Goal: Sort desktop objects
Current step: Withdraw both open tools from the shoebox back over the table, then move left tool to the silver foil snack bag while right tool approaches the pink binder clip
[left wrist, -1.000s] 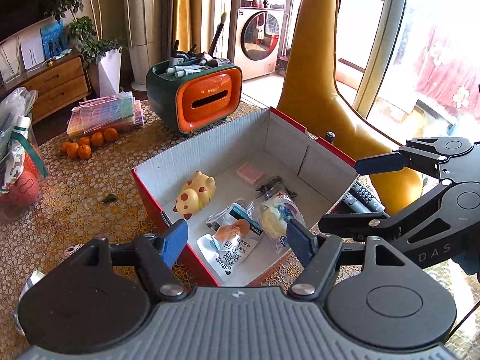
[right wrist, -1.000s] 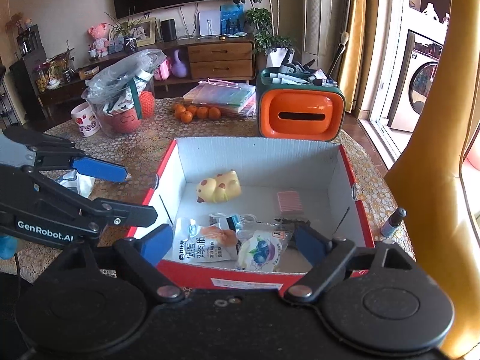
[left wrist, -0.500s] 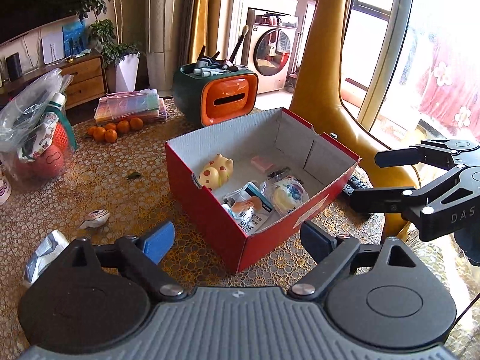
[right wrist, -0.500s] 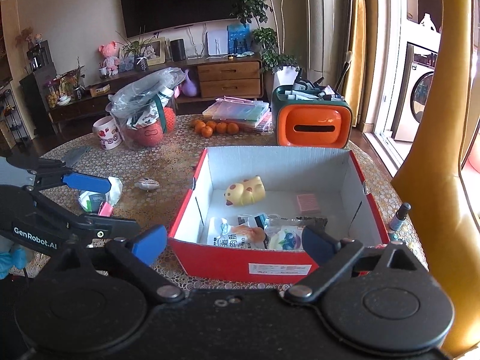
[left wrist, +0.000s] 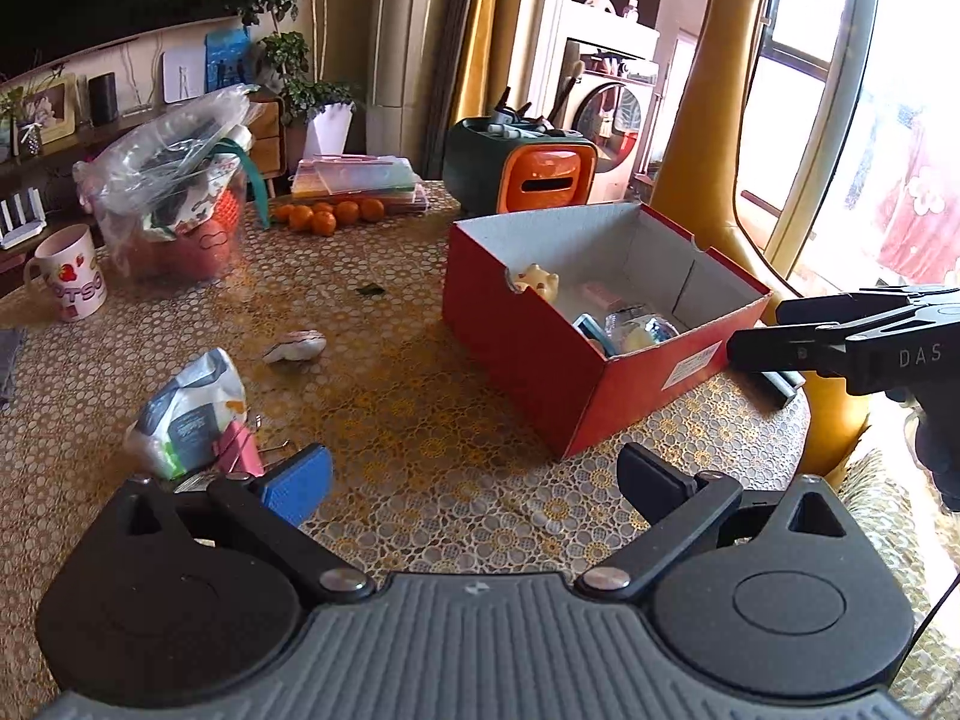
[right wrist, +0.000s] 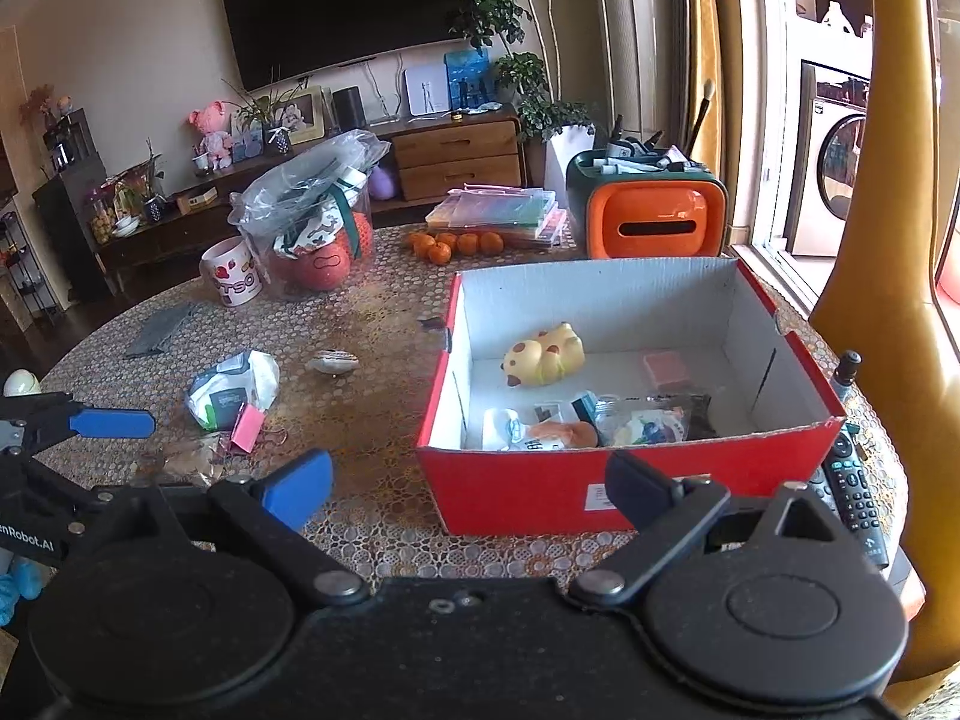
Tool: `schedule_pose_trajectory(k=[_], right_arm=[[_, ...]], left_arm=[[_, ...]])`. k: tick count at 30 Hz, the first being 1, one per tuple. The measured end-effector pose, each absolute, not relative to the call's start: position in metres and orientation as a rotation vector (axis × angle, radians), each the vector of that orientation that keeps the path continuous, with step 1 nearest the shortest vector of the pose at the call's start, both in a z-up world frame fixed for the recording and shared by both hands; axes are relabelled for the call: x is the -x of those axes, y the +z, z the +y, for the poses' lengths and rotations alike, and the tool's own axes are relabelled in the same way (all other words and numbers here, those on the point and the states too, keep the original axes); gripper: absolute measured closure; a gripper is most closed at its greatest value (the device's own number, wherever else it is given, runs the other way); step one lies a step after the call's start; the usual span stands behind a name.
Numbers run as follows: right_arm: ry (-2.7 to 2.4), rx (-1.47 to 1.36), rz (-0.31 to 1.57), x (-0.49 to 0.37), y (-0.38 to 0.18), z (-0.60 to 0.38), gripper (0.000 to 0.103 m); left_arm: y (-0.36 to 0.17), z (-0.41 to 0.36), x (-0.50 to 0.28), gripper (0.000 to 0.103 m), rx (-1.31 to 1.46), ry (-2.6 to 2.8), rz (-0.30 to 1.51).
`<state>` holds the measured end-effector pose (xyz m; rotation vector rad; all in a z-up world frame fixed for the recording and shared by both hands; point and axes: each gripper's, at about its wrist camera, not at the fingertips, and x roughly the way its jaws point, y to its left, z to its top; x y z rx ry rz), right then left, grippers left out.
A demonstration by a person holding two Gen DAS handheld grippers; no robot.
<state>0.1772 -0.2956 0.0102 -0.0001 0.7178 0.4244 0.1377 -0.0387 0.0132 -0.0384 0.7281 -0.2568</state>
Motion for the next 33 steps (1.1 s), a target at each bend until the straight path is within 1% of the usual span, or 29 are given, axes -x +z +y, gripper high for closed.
schedule_pose_trajectory(k=[5,13,24,33], right_arm=[[0.45,0.032,0.718,-0.168,0.005,-0.267,0.005],[0.48,0.067,0.733,-0.167,-0.007,-0.228,0.005],[0.513,0.113,0.749,-0.182,-0.031,-0.169,0.005],[0.521,0.101,0.8,-0.207,-0.054,-0.126,0.006]], left_arm=[[0.006,-0.017,-0.124,0.001,0.07,-0.237,0.74],[-0.012,0.012,-0.11,0.001,0.02,-0.172,0.711],[-0.044,0.047,-0.119,0.001,-0.035,-0.115,0.698],[-0.071,0.073,-0.141,0.001,-0.061,-0.102,0.697]])
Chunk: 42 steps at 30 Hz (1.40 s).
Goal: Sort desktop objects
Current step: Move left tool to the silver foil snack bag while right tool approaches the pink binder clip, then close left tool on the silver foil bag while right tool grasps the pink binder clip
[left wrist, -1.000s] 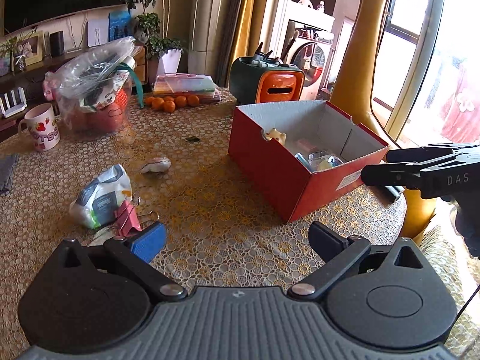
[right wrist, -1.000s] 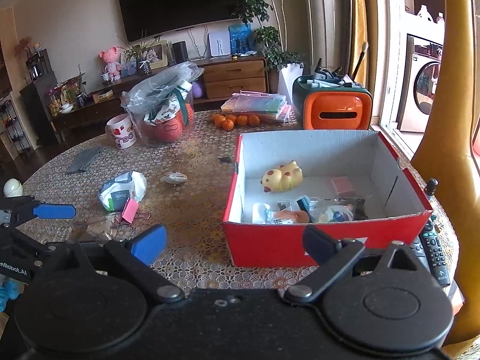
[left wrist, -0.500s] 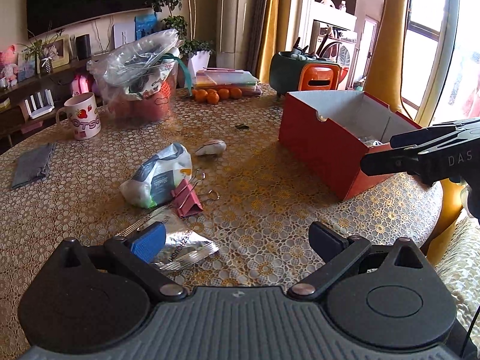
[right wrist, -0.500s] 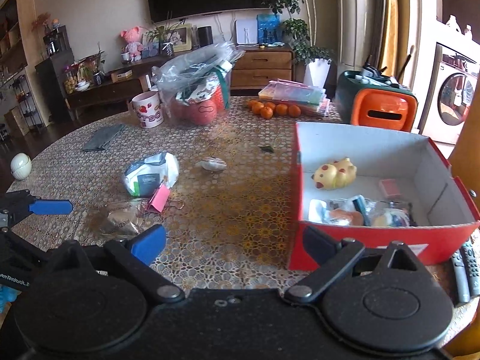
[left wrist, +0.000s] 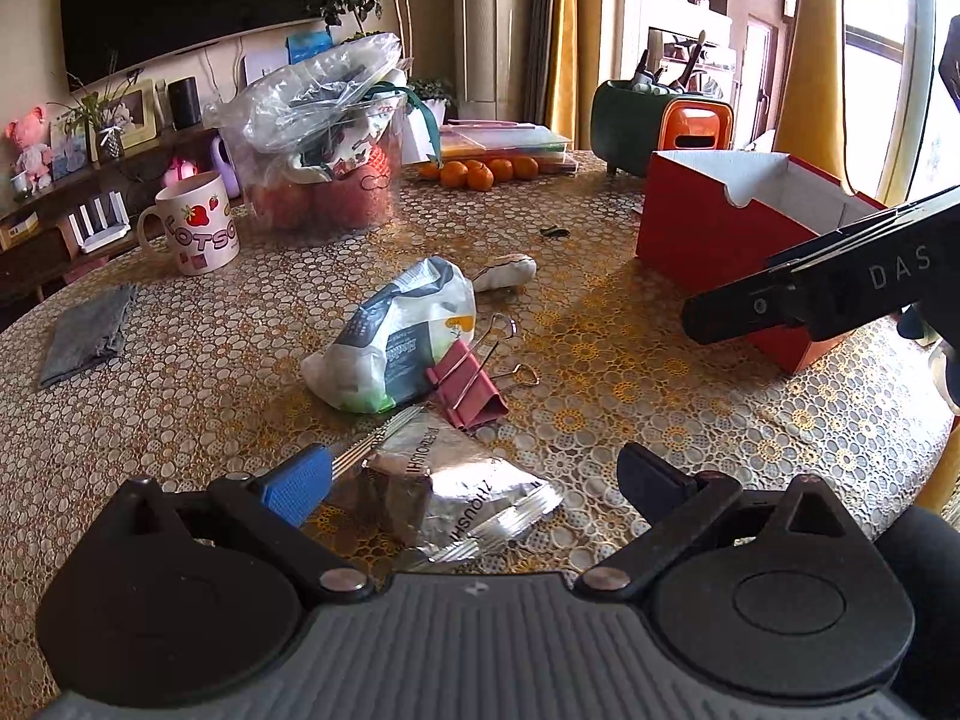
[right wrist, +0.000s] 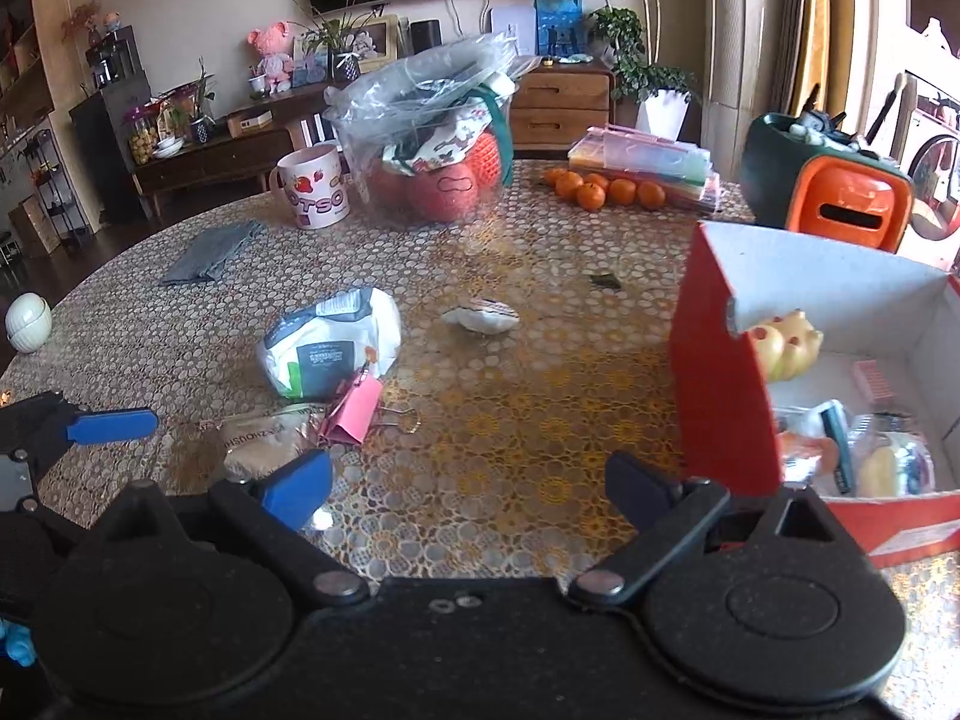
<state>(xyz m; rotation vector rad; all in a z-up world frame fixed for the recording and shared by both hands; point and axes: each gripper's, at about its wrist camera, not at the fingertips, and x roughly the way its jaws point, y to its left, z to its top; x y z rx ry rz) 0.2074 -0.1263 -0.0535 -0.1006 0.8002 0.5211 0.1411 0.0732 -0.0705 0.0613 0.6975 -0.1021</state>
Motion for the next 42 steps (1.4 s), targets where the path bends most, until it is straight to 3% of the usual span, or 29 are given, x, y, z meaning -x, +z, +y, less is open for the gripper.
schedule_pose_trajectory(k=[19,42], right_arm=[[0.582,0.169,0.858,-0.252,-0.098,-0.041,0.007],[0.499,0.229,0.904,-0.282,-0.142,0.002,0.021]], left_arm=[[-0.111,0.1,-0.184,0.001,-0.072,-0.147,0.775],[-0.123,0.105,-0.187,0.001,0.039,-0.18,0.802]])
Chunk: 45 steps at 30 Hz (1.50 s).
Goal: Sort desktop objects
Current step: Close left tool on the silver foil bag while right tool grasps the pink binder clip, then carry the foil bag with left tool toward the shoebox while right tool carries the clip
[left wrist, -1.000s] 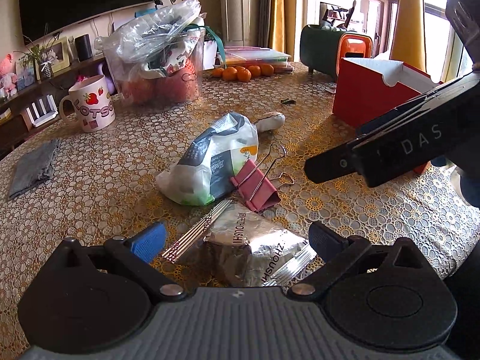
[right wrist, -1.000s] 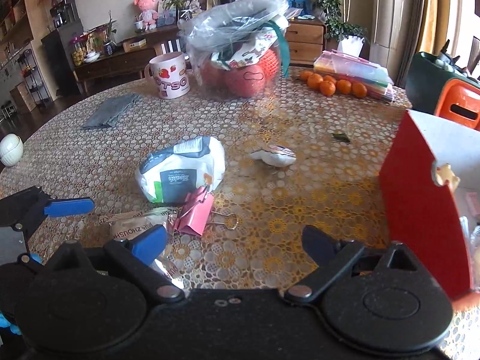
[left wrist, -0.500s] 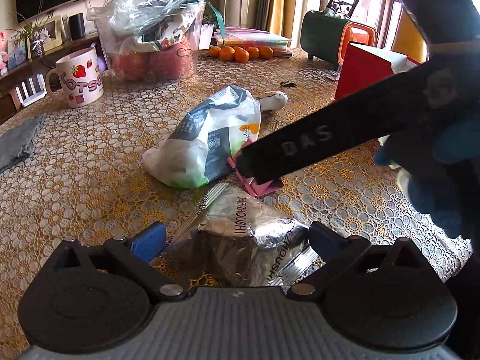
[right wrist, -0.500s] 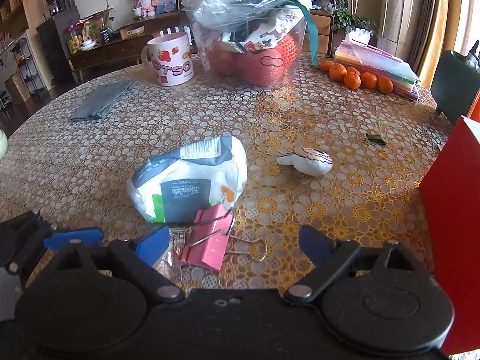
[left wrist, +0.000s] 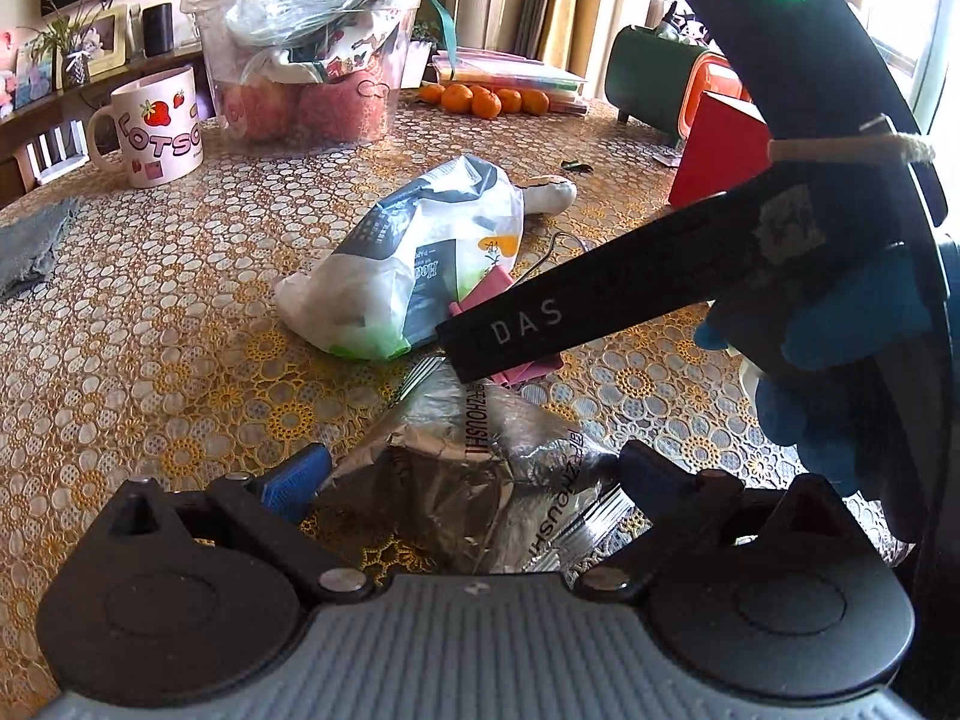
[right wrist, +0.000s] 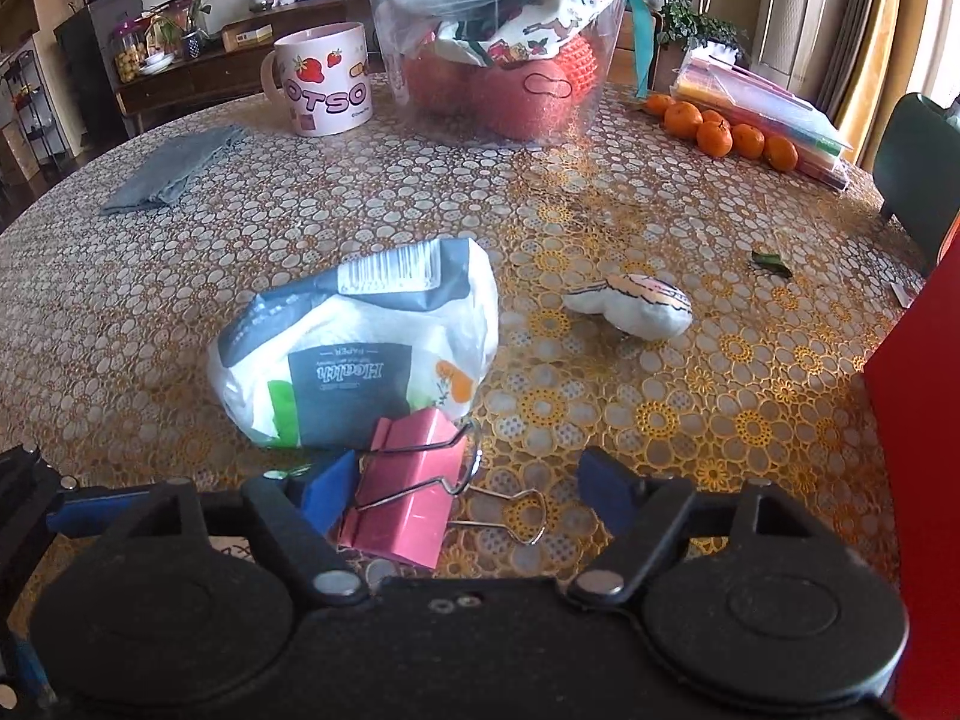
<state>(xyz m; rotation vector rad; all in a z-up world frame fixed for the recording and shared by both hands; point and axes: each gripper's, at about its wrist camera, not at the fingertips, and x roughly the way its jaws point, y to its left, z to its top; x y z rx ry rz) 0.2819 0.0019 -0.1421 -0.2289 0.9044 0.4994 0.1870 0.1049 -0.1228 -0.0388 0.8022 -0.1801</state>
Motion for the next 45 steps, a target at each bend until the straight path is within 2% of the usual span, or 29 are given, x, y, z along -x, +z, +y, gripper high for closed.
schedule_pose_trajectory(k=[5,8,11,14,15,19,23,27,30,38,45], right_arm=[[0.508,0.252,0.89,-0.279,-0.142,0.005,0.03],[0.531,0.261,0.885,-0.277,-0.141,0.007,0.043],[0.541,0.27,0.881,-0.274,-0.139,0.009,0.049],[0.552,0.269,0.878,-0.274,-0.138,0.01,0.063],[0.552,0.268,0.88,-0.274,-0.137,0.01,0.064],[0.552,0.269,0.884,-0.272,-0.136,0.005,0.065],[0.543,0.248,0.894,-0.271,-0.135,-0.009,0.065],[0.532,0.229,0.907,-0.268,-0.133,-0.028,0.065],[0.525,0.211,0.916,-0.267,-0.13,-0.041,0.068],[0.532,0.176,0.91,-0.259,-0.118,-0.069,0.069],[0.548,0.148,0.91,-0.247,-0.108,-0.09,0.069]], left_arm=[[-0.122,0.104,-0.187,0.001,0.043,-0.172,0.81],[-0.122,0.103,-0.187,0.001,0.043,-0.167,0.816],[-0.122,0.103,-0.188,0.003,0.048,-0.162,0.823],[-0.121,0.103,-0.187,0.005,0.053,-0.156,0.829],[-0.121,0.103,-0.187,0.006,0.056,-0.155,0.831],[-0.119,0.103,-0.186,0.012,0.071,-0.156,0.838],[-0.116,0.103,-0.184,0.024,0.096,-0.166,0.848],[-0.114,0.102,-0.184,0.031,0.119,-0.157,0.857],[-0.112,0.102,-0.185,0.036,0.152,-0.146,0.865],[-0.109,0.101,-0.183,0.043,0.217,-0.113,0.881],[-0.106,0.092,-0.176,0.045,0.239,-0.099,0.888]])
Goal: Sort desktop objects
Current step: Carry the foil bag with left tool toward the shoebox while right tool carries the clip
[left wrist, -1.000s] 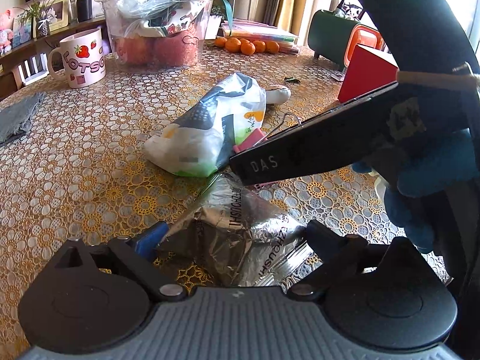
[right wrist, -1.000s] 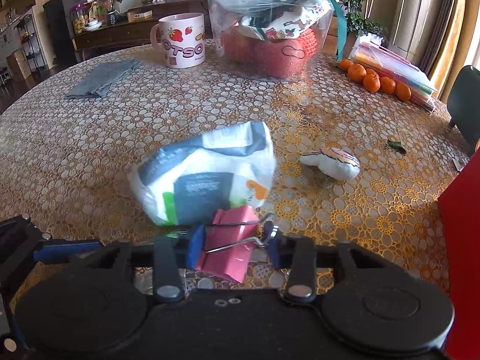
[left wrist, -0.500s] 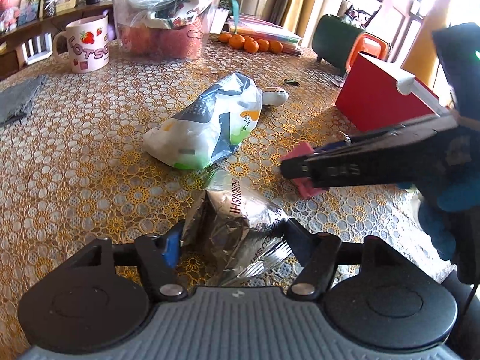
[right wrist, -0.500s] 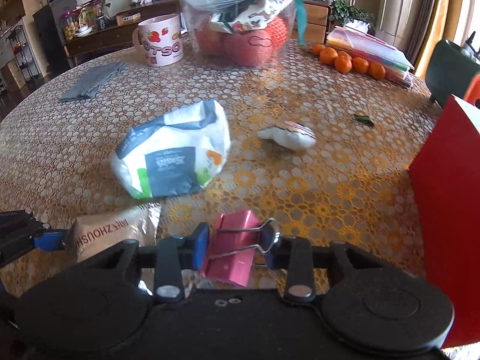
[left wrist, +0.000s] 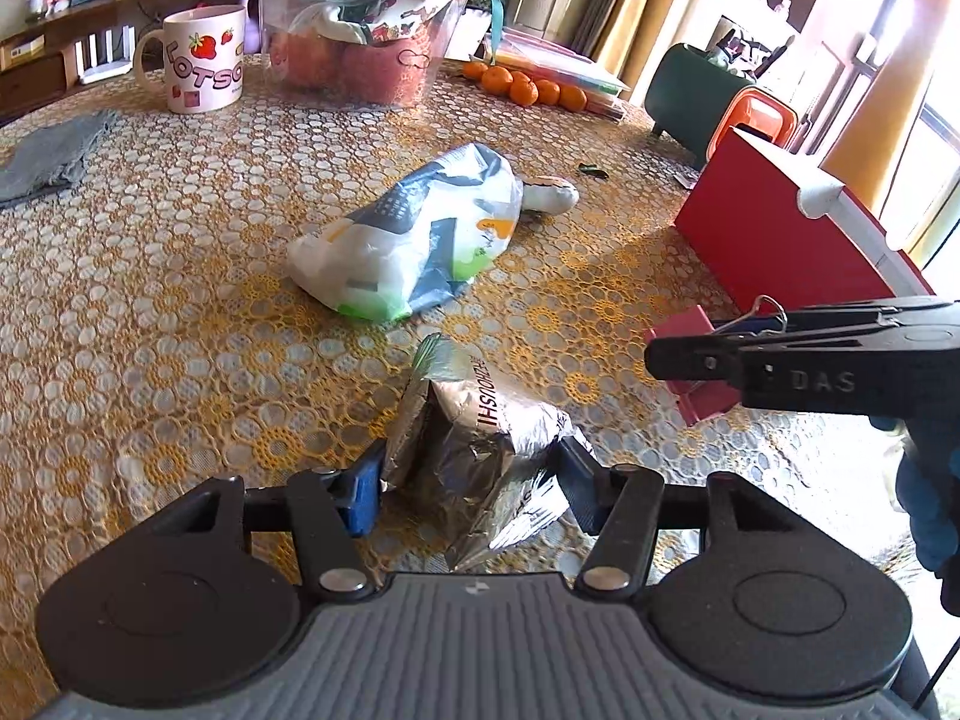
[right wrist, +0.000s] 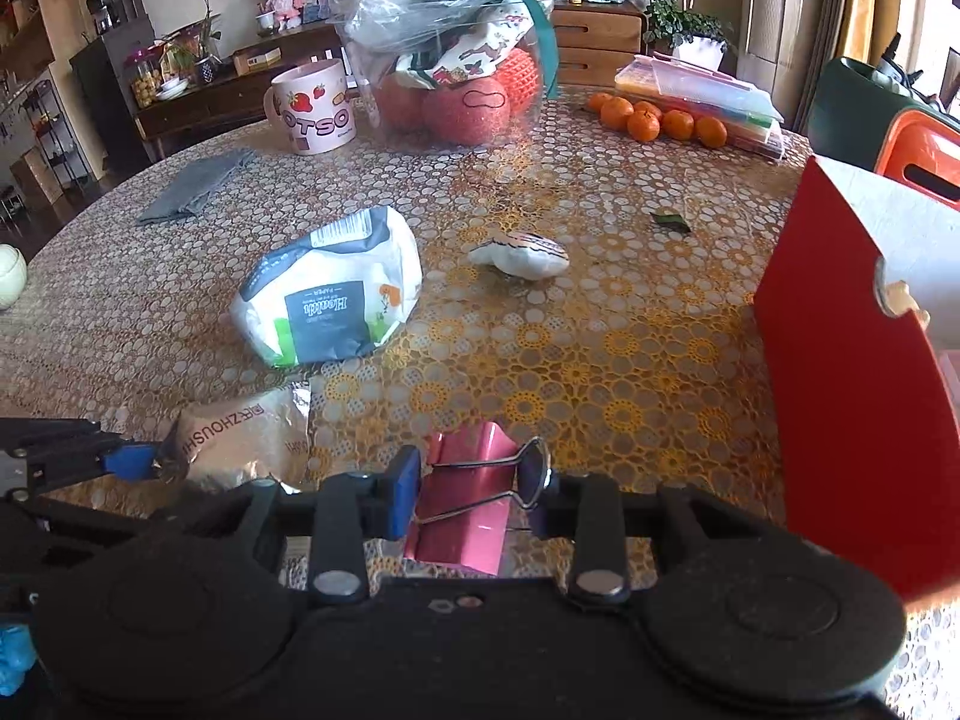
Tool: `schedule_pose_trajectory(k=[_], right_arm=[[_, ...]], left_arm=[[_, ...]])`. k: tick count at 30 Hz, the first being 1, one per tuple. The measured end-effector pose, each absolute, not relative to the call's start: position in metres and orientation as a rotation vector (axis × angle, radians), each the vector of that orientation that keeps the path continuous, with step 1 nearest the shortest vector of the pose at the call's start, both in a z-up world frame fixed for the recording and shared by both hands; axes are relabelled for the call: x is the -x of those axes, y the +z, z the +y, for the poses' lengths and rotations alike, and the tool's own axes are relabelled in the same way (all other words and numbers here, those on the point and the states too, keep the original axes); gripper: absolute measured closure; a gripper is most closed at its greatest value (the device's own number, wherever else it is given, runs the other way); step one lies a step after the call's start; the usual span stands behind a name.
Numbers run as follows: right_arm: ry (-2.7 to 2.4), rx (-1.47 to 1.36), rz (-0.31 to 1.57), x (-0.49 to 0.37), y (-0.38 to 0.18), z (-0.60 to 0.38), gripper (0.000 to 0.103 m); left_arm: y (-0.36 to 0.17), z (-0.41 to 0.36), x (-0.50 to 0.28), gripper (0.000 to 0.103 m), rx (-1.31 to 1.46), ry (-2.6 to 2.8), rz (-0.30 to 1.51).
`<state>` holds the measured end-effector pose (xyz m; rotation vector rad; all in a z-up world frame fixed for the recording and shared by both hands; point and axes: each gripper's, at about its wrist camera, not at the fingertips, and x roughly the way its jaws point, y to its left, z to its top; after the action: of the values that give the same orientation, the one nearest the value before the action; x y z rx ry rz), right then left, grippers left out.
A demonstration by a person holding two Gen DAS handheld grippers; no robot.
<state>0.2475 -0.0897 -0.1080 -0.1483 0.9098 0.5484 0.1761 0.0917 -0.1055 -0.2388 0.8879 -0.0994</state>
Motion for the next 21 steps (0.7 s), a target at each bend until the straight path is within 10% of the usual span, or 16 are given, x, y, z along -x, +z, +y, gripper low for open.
schedule_pose_trajectory(k=[21], right_arm=[[0.639,0.166,0.88,-0.203,-0.056,-0.154,0.069]], left_arm=[[-0.048,0.031,-0.149,0.045,0.213,-0.165,0.839]])
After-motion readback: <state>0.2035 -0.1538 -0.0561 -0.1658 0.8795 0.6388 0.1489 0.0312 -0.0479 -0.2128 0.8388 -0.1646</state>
